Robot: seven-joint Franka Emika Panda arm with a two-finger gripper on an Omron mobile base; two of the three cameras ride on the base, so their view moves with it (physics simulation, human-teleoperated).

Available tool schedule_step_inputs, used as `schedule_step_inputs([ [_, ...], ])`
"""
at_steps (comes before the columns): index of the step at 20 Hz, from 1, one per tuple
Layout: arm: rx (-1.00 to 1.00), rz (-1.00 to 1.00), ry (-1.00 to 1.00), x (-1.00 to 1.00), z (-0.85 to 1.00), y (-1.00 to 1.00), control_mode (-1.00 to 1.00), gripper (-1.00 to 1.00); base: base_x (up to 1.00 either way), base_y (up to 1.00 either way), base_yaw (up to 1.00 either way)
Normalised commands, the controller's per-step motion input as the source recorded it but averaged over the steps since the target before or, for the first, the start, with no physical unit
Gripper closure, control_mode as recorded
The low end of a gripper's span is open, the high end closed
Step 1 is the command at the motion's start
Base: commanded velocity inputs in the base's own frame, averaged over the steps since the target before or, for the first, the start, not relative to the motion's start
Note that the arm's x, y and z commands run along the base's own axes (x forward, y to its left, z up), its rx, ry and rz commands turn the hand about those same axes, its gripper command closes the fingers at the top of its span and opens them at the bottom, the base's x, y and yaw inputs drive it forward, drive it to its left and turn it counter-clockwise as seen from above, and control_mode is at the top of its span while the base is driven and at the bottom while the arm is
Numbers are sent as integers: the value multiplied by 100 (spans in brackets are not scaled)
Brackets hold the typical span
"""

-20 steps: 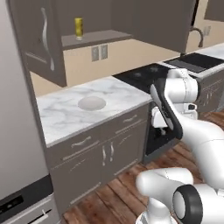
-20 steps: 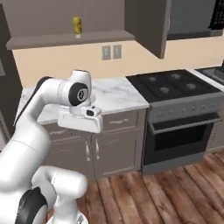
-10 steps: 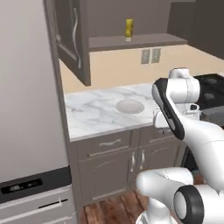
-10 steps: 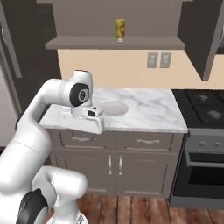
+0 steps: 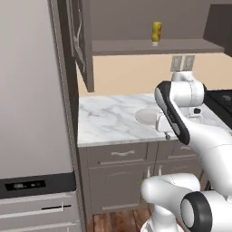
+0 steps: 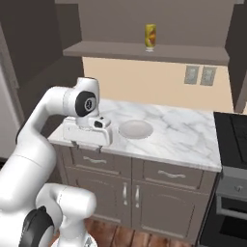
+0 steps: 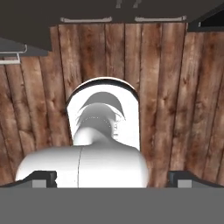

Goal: Move the hot dog bun to the plate on the dining table and place the condiment next to that plate. Then navigate to the fridge and take the sausage and place it on the plate as well.

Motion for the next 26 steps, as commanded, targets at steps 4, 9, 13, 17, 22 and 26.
schedule_step_inputs([
  [4,0,0,0,0,0,0,100,-100,20,-56,5],
  [9,0,0,0,0,0,0,100,-100,18,-54,1],
  [13,0,0,0,0,0,0,100,-100,45,-30,1],
  [17,0,0,0,0,0,0,100,-100,66,-15,2],
  [22,0,0,0,0,0,0,100,-100,65,-13,1],
  [26,0,0,0,0,0,0,100,-100,36,-13,1],
])
